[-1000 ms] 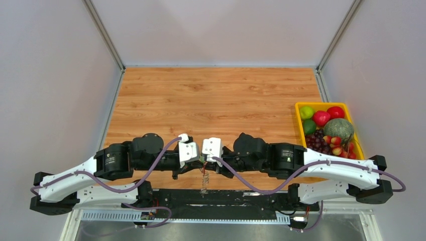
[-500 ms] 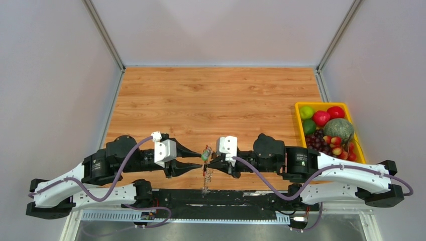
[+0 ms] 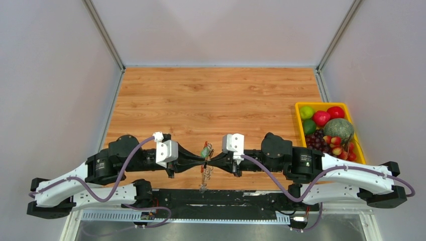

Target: Put the keys on the keyring

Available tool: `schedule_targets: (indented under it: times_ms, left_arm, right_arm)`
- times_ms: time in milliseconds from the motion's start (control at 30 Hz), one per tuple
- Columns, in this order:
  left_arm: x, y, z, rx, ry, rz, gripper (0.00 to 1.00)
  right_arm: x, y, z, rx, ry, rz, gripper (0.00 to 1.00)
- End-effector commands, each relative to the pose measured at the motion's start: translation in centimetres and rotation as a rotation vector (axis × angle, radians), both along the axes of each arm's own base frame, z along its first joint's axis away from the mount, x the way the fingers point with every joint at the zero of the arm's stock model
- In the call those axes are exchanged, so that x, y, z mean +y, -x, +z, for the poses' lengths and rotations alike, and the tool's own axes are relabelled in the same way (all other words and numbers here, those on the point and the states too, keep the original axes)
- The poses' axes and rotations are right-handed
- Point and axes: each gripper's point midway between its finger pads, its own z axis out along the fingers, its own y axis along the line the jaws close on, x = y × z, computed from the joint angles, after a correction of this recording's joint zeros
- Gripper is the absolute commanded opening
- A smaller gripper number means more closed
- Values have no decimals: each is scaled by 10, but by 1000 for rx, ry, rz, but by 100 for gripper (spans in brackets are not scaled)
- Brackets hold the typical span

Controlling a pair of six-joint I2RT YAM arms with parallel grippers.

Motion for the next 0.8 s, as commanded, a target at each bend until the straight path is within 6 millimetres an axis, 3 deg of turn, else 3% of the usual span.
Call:
schedule_targets:
  times_ms: [0, 33, 233, 767]
  left_arm:
    - [-5, 1, 5, -8, 24, -13, 13]
    - [-6, 0, 4, -7, 21, -12, 8]
    - [-4, 0, 5, -8, 22, -8, 1]
    - [-7, -3, 1, -3, 58, 9, 0]
  right_arm:
    - [-3, 0, 36, -5, -134, -8, 0]
    - [-3, 0, 36, -5, -137, -9, 0]
    - [-4, 0, 38, -6, -145, -11, 0]
    - [-9, 6, 72, -46, -340, 24, 0]
